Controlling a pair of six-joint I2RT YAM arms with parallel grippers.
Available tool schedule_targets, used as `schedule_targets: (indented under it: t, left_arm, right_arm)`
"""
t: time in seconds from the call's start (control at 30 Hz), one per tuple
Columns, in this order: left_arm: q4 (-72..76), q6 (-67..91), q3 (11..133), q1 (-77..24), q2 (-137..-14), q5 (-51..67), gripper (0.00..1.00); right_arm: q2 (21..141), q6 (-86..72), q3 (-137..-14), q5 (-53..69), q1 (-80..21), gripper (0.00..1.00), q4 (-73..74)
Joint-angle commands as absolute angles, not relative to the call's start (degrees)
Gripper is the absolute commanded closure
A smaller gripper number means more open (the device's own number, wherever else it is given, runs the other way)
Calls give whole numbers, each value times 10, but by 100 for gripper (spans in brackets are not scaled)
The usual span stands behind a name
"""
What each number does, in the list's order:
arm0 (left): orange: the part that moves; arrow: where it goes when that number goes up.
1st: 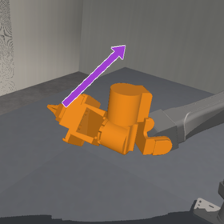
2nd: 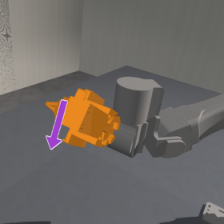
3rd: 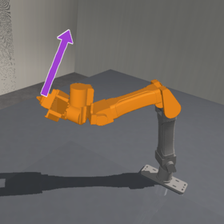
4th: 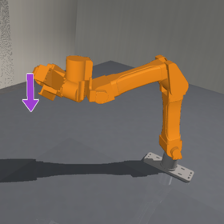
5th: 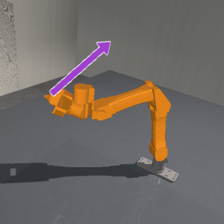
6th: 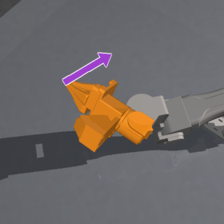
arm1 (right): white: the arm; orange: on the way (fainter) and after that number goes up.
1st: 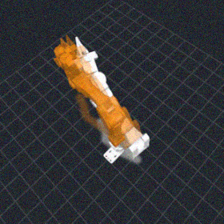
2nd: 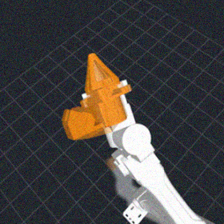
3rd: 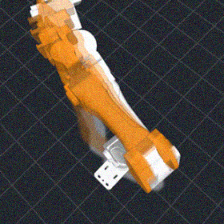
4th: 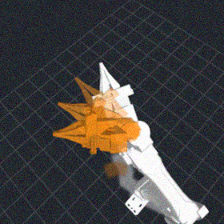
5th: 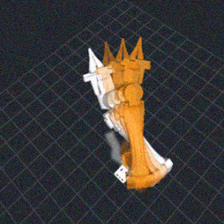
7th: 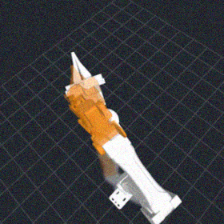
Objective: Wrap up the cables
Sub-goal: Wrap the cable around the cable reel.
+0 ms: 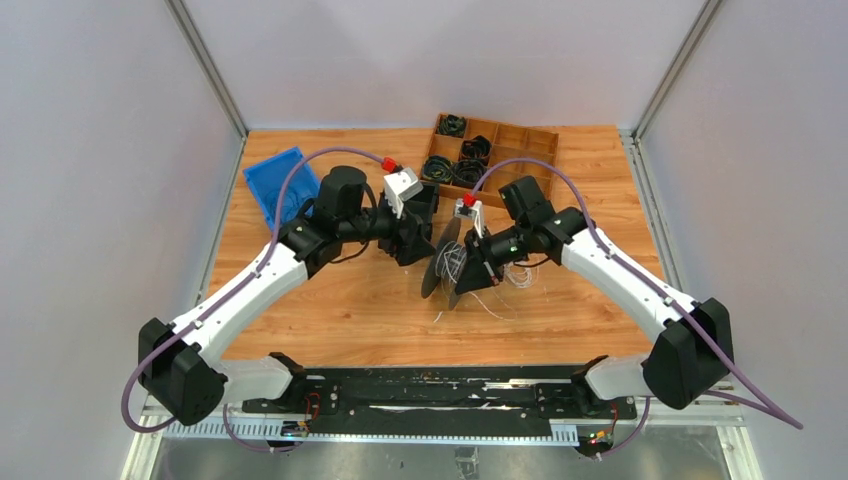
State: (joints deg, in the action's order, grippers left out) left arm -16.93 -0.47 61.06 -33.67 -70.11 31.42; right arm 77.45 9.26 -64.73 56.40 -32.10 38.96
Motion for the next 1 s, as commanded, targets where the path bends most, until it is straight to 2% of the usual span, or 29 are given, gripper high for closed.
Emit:
schedule_targets:
  t: [0.0,0.3,0.53,0.97]
  left_arm:
    - [-169,-14,599,-345,-705,317,19]
    - [-158,-27,595,-347,-720,324,20]
    - [-139,23,581,-357,-737,314,26]
    - [-88,38,515,-369,-731,405,29]
  right_arm:
    - [761,-29,-614,587,-335,99,305]
    - [756,-122,-566,577,-349,99,248]
    - [763,-106,-564,554,-356,99,256]
    - [784,-61,-576,519,-348,99,319]
